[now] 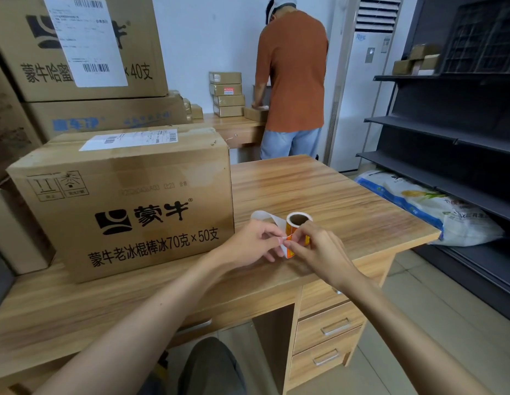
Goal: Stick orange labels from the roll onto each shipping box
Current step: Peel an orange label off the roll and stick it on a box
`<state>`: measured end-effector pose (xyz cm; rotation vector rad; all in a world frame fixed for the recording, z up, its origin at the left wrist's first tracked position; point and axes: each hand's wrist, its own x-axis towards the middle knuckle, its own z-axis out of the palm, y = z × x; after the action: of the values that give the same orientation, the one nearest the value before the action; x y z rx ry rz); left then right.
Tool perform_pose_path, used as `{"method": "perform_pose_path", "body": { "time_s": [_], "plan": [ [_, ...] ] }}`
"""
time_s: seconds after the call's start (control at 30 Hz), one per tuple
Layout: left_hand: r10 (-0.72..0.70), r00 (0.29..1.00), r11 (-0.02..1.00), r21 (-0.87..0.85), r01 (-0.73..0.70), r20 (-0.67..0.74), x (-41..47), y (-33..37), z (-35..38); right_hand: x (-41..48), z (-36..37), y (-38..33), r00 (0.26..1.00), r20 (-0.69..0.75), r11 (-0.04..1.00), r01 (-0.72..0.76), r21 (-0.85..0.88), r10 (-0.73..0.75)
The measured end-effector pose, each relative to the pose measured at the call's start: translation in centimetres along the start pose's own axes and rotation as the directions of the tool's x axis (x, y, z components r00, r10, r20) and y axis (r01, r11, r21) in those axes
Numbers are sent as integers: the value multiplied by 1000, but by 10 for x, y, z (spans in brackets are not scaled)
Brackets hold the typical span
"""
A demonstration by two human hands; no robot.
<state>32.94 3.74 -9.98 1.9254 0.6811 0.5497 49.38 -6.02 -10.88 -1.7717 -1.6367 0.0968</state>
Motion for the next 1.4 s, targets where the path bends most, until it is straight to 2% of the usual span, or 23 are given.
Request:
{"method": "perform_pose_path", "body": {
  "time_s": [0.27,0.57,0.7,0.83,1.0,1.27,1.4],
  "plan": [
    [39,999,996,77,-39,2,0,1,3,-2,2,3,999,-47,999,-17,-30,15],
    [90,994,984,160,-80,-58,1,0,9,-5,2,5,997,-82,999,-6,-54,2],
    [92,992,987,139,-79,-91,2,-1,11,-4,5,6,992,-119,999,-40,24,42],
    [78,989,991,117,-63,-129,2,-2,10,-4,8,8,987,-123,975,-81,207,108],
    [32,967,997,78,-13,-252,5,-2,6,-5,7,5,969,-123,916,-157,370,216],
    [-31,942,998,44,48,-333,9,-6,5,-14,-13,10,916,-163,841,-251,479,366],
    [-32,935,996,71,61,-354,10,-4,7,-20,-24,9,899,-234,869,-246,430,370]
  ]
}}
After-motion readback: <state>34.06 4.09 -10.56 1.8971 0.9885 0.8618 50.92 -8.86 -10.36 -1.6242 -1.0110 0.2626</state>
